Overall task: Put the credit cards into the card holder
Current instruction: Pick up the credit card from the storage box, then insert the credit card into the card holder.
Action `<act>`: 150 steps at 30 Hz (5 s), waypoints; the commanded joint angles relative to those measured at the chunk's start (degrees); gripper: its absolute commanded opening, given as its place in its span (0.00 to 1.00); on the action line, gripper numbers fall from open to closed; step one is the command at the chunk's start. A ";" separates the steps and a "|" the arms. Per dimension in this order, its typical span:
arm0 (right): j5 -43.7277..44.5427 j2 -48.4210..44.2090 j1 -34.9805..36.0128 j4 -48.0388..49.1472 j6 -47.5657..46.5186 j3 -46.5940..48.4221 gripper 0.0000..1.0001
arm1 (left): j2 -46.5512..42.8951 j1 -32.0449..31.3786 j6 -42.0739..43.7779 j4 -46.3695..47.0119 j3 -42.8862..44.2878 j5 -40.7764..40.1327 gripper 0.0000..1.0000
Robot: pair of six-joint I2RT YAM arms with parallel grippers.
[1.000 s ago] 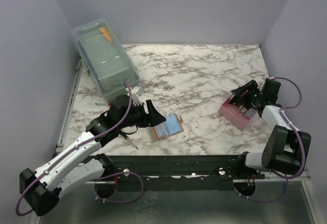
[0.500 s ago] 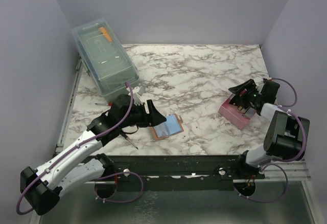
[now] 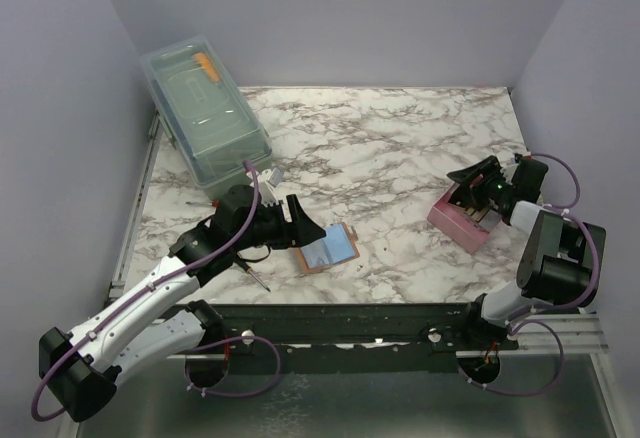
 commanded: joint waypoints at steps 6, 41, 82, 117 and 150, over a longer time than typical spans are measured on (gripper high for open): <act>-2.24 -2.03 -0.43 1.48 0.50 0.96 0.54 | -0.89 0.08 -0.35 0.81 -0.37 1.52 0.69; 11.85 -17.11 -0.42 -26.32 -12.80 3.96 0.00 | 2.79 0.04 -2.51 0.45 -2.88 0.46 0.69; -19.92 8.47 48.31 3.21 -7.99 0.09 0.00 | 26.83 0.24 -4.85 7.84 -12.80 -16.06 0.30; -12.02 9.20 48.82 -2.69 -11.65 0.44 0.00 | 25.84 0.26 -4.45 6.85 -13.21 -16.41 0.24; -10.32 5.19 48.80 -5.72 -12.46 -1.82 0.00 | 24.95 0.24 -4.37 7.13 -13.57 -16.20 0.23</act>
